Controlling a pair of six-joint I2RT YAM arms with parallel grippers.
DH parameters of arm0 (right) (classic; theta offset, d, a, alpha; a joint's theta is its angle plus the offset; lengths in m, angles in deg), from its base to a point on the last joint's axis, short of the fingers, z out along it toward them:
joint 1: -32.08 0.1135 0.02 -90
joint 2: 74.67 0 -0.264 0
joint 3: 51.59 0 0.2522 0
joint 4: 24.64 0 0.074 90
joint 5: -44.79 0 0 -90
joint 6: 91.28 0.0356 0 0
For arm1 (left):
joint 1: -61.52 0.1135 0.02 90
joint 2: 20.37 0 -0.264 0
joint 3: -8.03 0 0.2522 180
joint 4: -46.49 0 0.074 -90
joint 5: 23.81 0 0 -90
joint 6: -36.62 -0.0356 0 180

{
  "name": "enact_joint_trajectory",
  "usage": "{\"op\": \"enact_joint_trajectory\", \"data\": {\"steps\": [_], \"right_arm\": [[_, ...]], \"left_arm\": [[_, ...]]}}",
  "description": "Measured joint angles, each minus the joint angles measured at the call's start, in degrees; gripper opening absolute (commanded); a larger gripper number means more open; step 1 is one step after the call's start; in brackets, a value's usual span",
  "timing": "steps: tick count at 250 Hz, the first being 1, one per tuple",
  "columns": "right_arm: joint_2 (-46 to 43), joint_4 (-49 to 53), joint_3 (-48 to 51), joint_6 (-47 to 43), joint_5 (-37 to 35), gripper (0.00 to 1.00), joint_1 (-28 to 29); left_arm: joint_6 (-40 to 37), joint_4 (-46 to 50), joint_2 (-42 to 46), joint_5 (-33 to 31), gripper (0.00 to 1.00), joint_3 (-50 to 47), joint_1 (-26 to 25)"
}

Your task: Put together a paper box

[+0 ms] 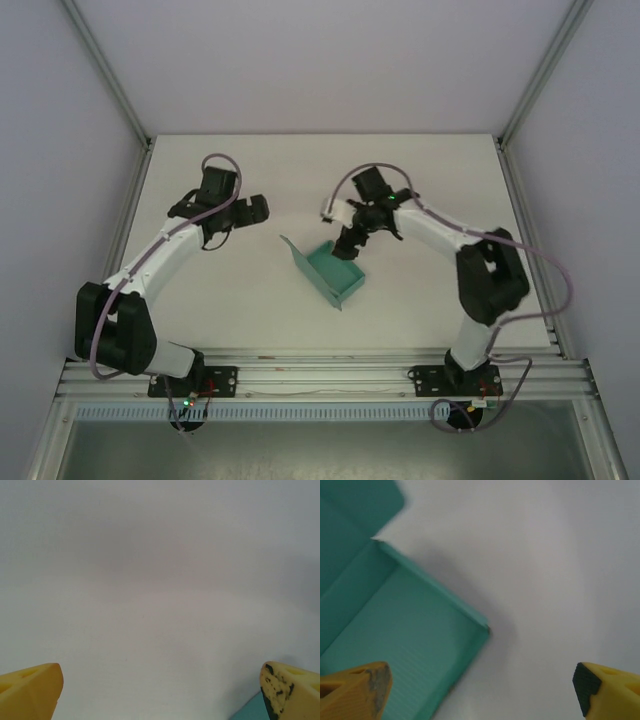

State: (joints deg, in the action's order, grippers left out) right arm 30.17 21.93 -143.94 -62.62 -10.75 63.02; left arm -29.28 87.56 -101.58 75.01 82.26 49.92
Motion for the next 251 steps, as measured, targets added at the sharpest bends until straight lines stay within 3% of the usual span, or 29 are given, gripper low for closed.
{"op": "enact_joint_trajectory", "data": {"steps": [58, 104, 113, 137, 152, 208, 251], "right_arm": [[15.37, 15.58, -19.41, -20.52, 4.76, 0.88, 2.23], [26.10, 27.28, -31.78, -26.91, 4.81, 0.72, 3.56], [27.12, 27.63, -32.35, -27.04, 5.01, 0.65, 3.85], [28.24, 27.34, -32.00, -26.05, 4.87, 0.35, 4.39], [28.24, 26.08, -31.21, -24.52, 4.59, 0.25, 4.55], [23.74, 15.15, -21.35, -16.26, 1.90, 0.14, 4.44], [14.03, -0.92, -6.60, -1.11, -6.01, 0.12, 4.44]], "left_arm": [[1.20, -1.40, 0.92, 1.70, 1.00, -4.31, 0.02], [1.14, -1.53, 1.73, 1.66, 1.00, -4.37, 0.04], [1.11, -1.53, 1.79, 1.66, 1.00, -4.37, 0.04], [0.96, -1.51, 1.95, 1.60, 1.00, -4.37, 0.04], [0.92, -1.46, 2.29, 1.25, 1.00, -4.37, 0.09], [0.92, -1.25, 7.26, -1.77, 1.00, -4.37, 0.13], [1.07, -1.25, 11.21, -4.22, 1.00, -4.37, 0.13]]}}
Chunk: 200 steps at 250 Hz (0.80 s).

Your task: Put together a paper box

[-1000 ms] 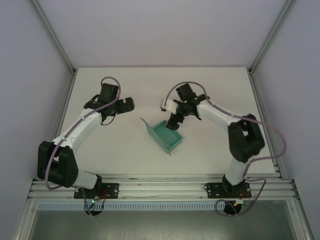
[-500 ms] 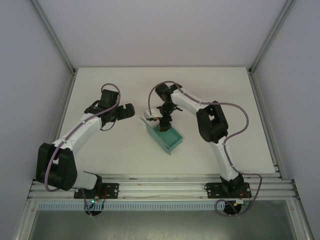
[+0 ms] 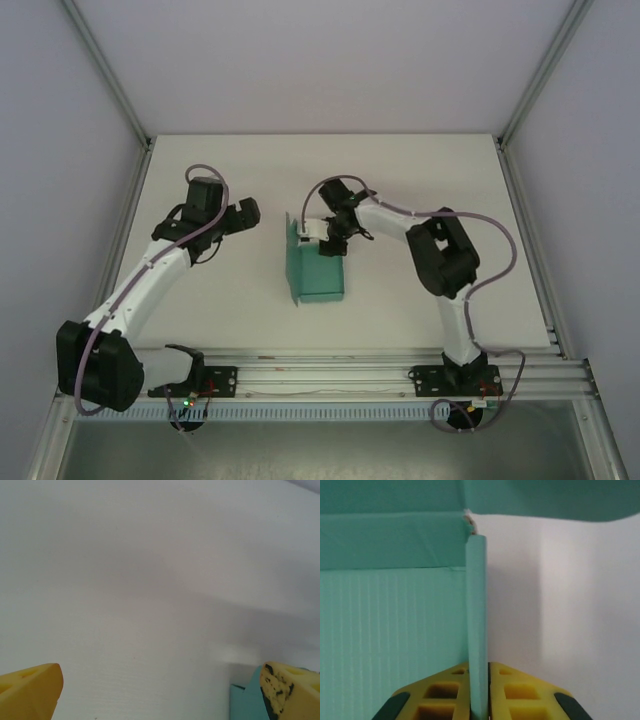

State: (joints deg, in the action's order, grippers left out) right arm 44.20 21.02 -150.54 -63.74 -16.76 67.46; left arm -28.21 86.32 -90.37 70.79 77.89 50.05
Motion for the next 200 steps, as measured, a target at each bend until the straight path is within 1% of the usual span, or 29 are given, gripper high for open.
{"op": "enact_joint_trajectory", "data": {"steps": [7, 23, 46, 61, 93, 112, 135, 152, 170, 191, 200], "right_arm": [[-1.36, -2.49, 2.05, 2.78, -1.51, 0.12, 0.00], [-4.85, -9.22, 7.69, 12.26, -6.54, 0.11, 0.00], [-9.84, -16.81, 15.28, 29.57, -15.98, 0.12, 0.07], [-12.59, -19.37, 19.26, 40.98, -21.53, 0.11, 0.09], [-16.85, -20.72, 25.77, 62.51, -31.10, 0.12, 1.03], [-17.46, -19.41, 27.71, 72.59, -35.67, 0.15, 2.82], [-17.46, -15.58, 28.30, 82.25, -40.48, 0.19, 5.38], [-17.77, -12.85, 28.30, 87.62, -43.06, 0.25, 7.10], [-18.80, -11.23, 28.61, 91.47, -44.81, 0.40, 8.44], [-20.81, -10.88, 29.46, 93.83, -45.77, 0.53, 9.27], [-21.79, -10.88, 29.88, 94.42, -46.36, 0.60, 9.33]], "left_arm": [[0.13, 0.00, 0.42, -0.55, 1.00, -0.02, 0.00], [0.42, -0.02, 1.11, -1.25, 1.00, -0.07, 0.00], [0.59, -0.09, 1.64, -2.03, 1.00, -0.52, 0.00], [0.83, -0.20, 1.62, -2.16, 1.00, -0.94, 0.00], [0.98, -0.28, 0.87, -2.10, 1.00, -1.22, 0.00], [0.98, -0.31, -0.35, -2.08, 1.00, -1.20, 0.00], [0.94, -0.46, -2.03, -1.57, 1.00, -1.20, 0.00], [0.87, -0.76, -3.13, -0.39, 1.00, -1.20, 0.00], [0.33, -1.29, -4.11, 1.16, 1.00, -1.20, -0.02], [-0.72, -2.23, -5.16, 2.64, 1.00, -1.20, -0.42], [-1.64, -2.97, -5.64, 3.19, 1.00, -1.18, -1.01]]}}
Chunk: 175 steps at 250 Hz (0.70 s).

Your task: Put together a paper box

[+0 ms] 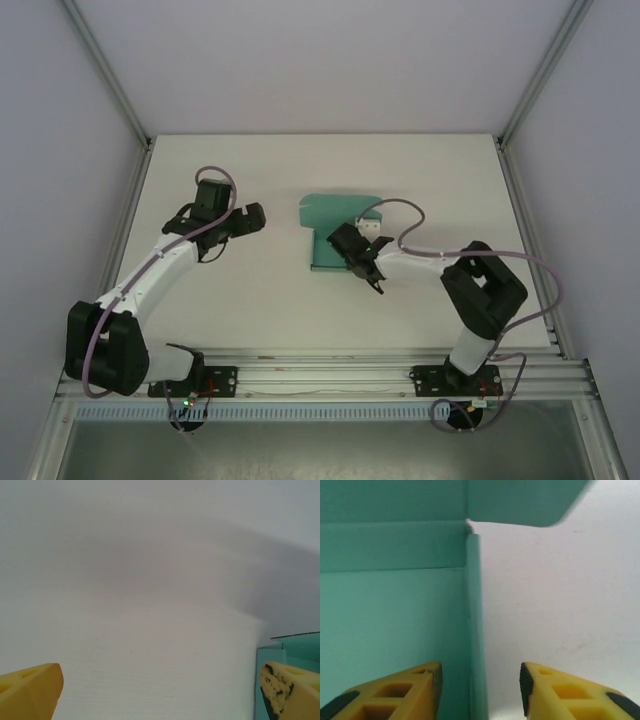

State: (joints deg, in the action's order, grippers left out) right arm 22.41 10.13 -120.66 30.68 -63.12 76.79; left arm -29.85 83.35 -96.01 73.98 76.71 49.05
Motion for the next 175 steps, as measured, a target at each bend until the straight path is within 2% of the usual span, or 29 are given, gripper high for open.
{"op": "enact_joint_trajectory", "data": {"steps": [36, 60, 85, 129, 156, 175], "right_arm": [[-4.92, -0.44, 0.90, -2.16, -3.61, 1.00, -0.26], [-10.43, -3.78, 2.40, -9.38, -4.00, 1.00, -0.90], [-16.15, -8.02, 3.96, -18.84, 0.55, 1.00, -3.72], [-20.59, -10.97, 2.56, -34.01, 18.03, 1.00, -14.16], [-18.27, -7.98, -2.71, -43.63, 30.12, 1.00, -19.89], [-14.75, -4.35, -7.76, -49.70, 36.11, 0.96, -21.51]], "left_arm": [[-6.51, -2.10, -2.86, 3.48, 1.00, 1.62, -4.85], [-11.63, -3.50, -5.11, 7.45, 1.00, 3.69, -7.15], [-17.33, -4.52, -7.41, 12.70, 1.00, 6.54, -7.41], [-27.89, -3.56, -15.08, 20.94, 1.00, 15.93, -7.41], [-34.60, -0.33, -20.44, 25.11, 0.99, 22.05, -7.41], [-39.01, 2.67, -23.58, 26.82, 0.97, 25.33, -7.41]]}}
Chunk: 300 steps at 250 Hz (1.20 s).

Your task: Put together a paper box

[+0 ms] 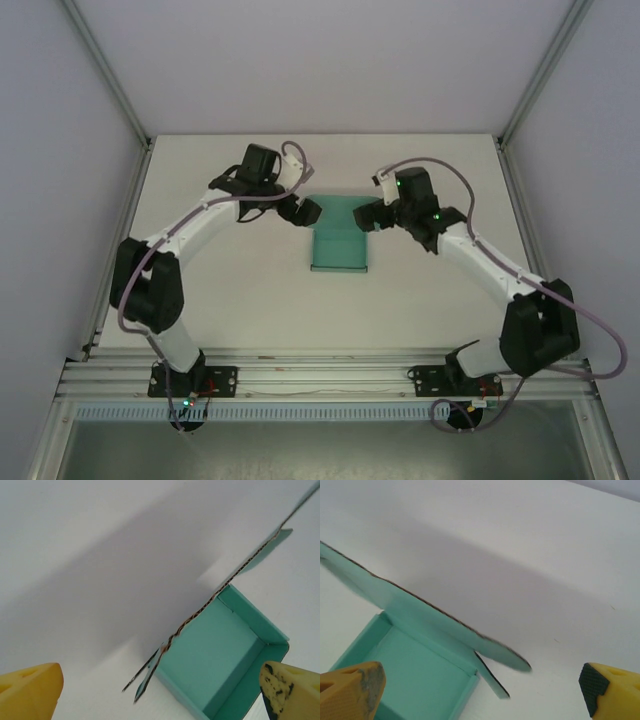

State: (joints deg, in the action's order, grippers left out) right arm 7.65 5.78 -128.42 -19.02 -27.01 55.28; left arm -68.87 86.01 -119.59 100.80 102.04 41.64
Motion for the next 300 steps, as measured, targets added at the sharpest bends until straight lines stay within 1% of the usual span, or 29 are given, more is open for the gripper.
{"op": "enact_joint_trajectory", "data": {"steps": [19, 27, 39, 52, 63, 81, 90, 112, 140, 157, 163, 183, 192, 228, 261, 300], "right_arm": [[4.55, 4.24, -5.44, -4.94, 4.04, 0.86, -0.79], [6.34, 5.92, -7.43, -6.49, 5.16, 0.83, -1.03], [8.79, 8.24, -9.84, -8.63, 6.27, 0.75, -1.44], [11.02, 10.40, -11.63, -10.64, 6.93, 0.66, -1.92], [12.28, 11.78, -12.31, -11.80, 7.21, 0.59, -2.25], [13.51, 13.84, -12.50, -13.18, 7.54, 0.54, -2.64], [13.77, 14.75, -12.48, -13.84, 7.74, 0.52, -2.69], [13.84, 16.22, -12.48, -15.32, 8.13, 0.42, -2.75], [13.84, 17.31, -12.48, -16.11, 8.22, 0.32, -2.75], [13.84, 17.79, -12.48, -16.31, 8.20, 0.22, -2.75], [13.86, 17.88, -12.48, -16.61, 8.20, 0.21, -2.80], [14.01, 18.23, -12.48, -16.09, 8.20, 0.13, -2.80], [14.01, 18.36, -12.48, -15.87, 8.20, 0.11, -2.80], [13.92, 17.99, -12.48, -14.08, 8.13, 0.09, -2.80], [12.79, 14.49, -11.50, -7.37, 6.12, 0.09, -2.54], [9.77, 7.82, -8.41, 5.35, -1.46, 0.10, -0.17]], "left_arm": [[-3.56, 3.13, -2.73, 0.33, 0.92, 2.75, -0.02], [-4.90, 4.52, -3.82, 0.33, 0.88, 3.93, -0.02], [-6.58, 6.75, -5.60, 0.33, 0.82, 6.10, -0.02], [-8.41, 8.87, -7.52, 0.31, 0.72, 8.63, -0.02], [-9.57, 10.58, -9.09, 0.35, 0.62, 10.71, -0.02], [-11.85, 13.03, -11.50, 0.35, 0.47, 13.94, -0.17], [-13.05, 14.10, -12.44, 0.33, 0.41, 15.10, -0.31], [-14.19, 15.89, -13.51, 0.26, 0.23, 15.82, -0.83], [-15.39, 17.77, -13.73, -0.57, 0.15, 15.82, -1.55], [-15.85, 17.90, -13.73, -1.29, 0.05, 15.82, -1.90], [-15.45, 17.79, -13.73, -1.64, 0.00, 15.82, -1.92], [-15.28, 17.57, -13.62, -2.38, 0.00, 15.80, -2.34], [-14.78, 17.35, -13.51, -2.97, 0.00, 15.78, -2.54], [-11.28, 15.41, -12.68, -5.51, 0.00, 14.78, -3.04], [-3.98, 10.97, -10.86, -8.87, 0.00, 12.31, -3.87], [7.98, 6.01, -8.79, -15.28, 0.00, 10.64, -6.03]]}}
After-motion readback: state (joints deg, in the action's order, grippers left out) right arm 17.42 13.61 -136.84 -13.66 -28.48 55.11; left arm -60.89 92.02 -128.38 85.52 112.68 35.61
